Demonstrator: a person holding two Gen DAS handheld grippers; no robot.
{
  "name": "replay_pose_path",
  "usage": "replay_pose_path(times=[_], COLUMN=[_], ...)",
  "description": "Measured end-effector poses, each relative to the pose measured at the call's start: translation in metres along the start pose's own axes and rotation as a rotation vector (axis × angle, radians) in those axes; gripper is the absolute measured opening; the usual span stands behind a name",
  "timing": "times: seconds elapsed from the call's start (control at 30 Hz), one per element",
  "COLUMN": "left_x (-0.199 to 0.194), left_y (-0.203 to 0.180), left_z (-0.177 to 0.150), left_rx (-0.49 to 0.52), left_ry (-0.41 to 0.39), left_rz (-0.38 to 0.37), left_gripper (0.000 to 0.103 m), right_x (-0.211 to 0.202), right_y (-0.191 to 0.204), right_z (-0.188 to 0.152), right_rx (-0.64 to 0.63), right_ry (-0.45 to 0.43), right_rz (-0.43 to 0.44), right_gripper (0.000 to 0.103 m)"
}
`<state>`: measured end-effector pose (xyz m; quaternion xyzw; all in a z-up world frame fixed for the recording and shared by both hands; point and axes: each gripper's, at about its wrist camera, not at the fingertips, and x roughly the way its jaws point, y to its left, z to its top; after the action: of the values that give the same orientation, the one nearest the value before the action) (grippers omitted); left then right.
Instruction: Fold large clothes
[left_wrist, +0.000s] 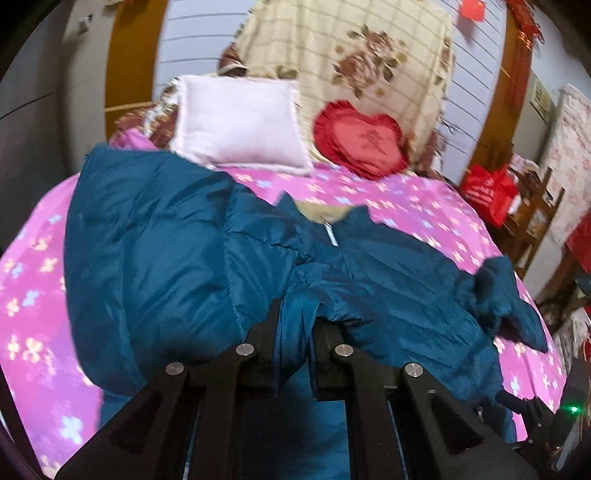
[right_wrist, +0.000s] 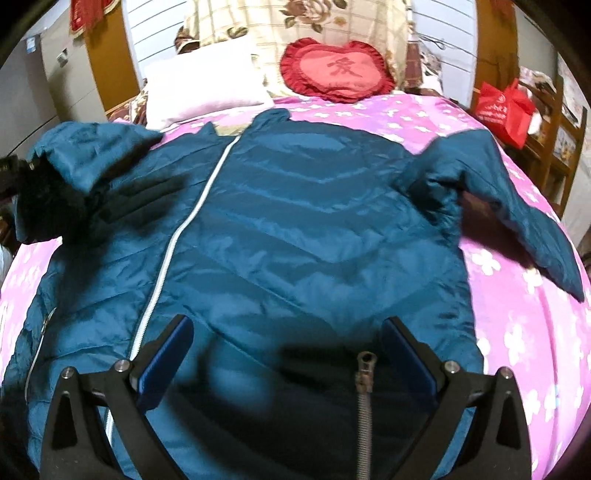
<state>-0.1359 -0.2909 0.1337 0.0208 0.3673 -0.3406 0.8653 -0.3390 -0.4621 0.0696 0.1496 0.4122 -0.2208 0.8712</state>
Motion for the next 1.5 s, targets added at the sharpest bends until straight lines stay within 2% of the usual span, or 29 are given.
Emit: replay_pose_path(times=[0.23, 0.57, 0.7, 0.8, 0.9, 0.97, 1.03, 1.1, 1.13, 1.2, 1.3, 1.33, 1.4, 1.43, 1.5], left_x=[0.035, 0.062, 0.061, 0.061, 0.043, 0.020, -0.001, -0.017, -0.024, -0.027, -0.018, -0.015, -0.011, -0.010, -0.010], left_y=[-0.040, -0.051, -0.054, -0.051, -0.042, -0.033, -0.024, -0.011, -0.001, 0.018, 0.058, 0.071, 0.094, 0.101, 0.117], left_z=[-0.023, -0.047, -0.049, -0.047, -0.048, -0.050, -0.054, -0.057, -0.060, -0.064, -0.069, -0.069, -0.068, -0.068, -0.065], left_rx=[0.046, 0.083, 0.095, 0.064, 0.033, 0.037, 0.060, 0.093, 0.101, 0.082, -0.003, -0.041, -0.112, -0.135, -0.185], left_ry=[0.071, 0.097, 0.100, 0.145, 0.160, 0.135, 0.096, 0.050, 0.014, -0.018, 0.003, 0.013, 0.015, 0.015, 0.007], left_rz=[-0.026, 0.007, 0.019, -0.013, -0.078, -0.094, -0.049, 0.056, 0.141, 0.257, 0.313, 0.314, 0.313, 0.315, 0.324], left_gripper=[0.000, 0.000, 0.000, 0.000, 0.008, 0.013, 0.016, 0.016, 0.016, 0.017, 0.017, 0.017, 0.017, 0.017, 0.017], right_x=[0.001, 0.016, 0.016, 0.013, 0.007, 0.003, 0.001, 0.006, 0.015, 0.032, 0.070, 0.078, 0.091, 0.094, 0.094], right_y=[-0.022, -0.034, -0.035, -0.034, -0.033, -0.033, -0.033, -0.032, -0.029, -0.025, -0.018, -0.016, -0.009, -0.004, 0.002], right_z=[-0.001, -0.003, -0.004, -0.001, 0.006, 0.013, 0.021, 0.030, 0.038, 0.049, 0.066, 0.068, 0.075, 0.079, 0.086], right_rx=[0.023, 0.049, 0.059, 0.055, 0.057, 0.070, 0.089, 0.108, 0.113, 0.124, 0.167, 0.172, 0.152, 0.117, 0.060], right_ry=[0.005, 0.035, 0.032, 0.025, 0.004, -0.017, -0.035, -0.045, -0.034, -0.004, 0.064, 0.071, 0.052, 0.038, 0.024], right_rz=[-0.022, -0.005, 0.003, 0.006, 0.016, 0.035, 0.051, 0.069, 0.075, 0.090, 0.098, 0.105, 0.111, 0.108, 0.068], right_gripper=[0.103, 0.103, 0.103, 0.103, 0.103, 0.103, 0.103, 0.103, 0.103, 0.103, 0.103, 0.097, 0.058, 0.026, 0.019])
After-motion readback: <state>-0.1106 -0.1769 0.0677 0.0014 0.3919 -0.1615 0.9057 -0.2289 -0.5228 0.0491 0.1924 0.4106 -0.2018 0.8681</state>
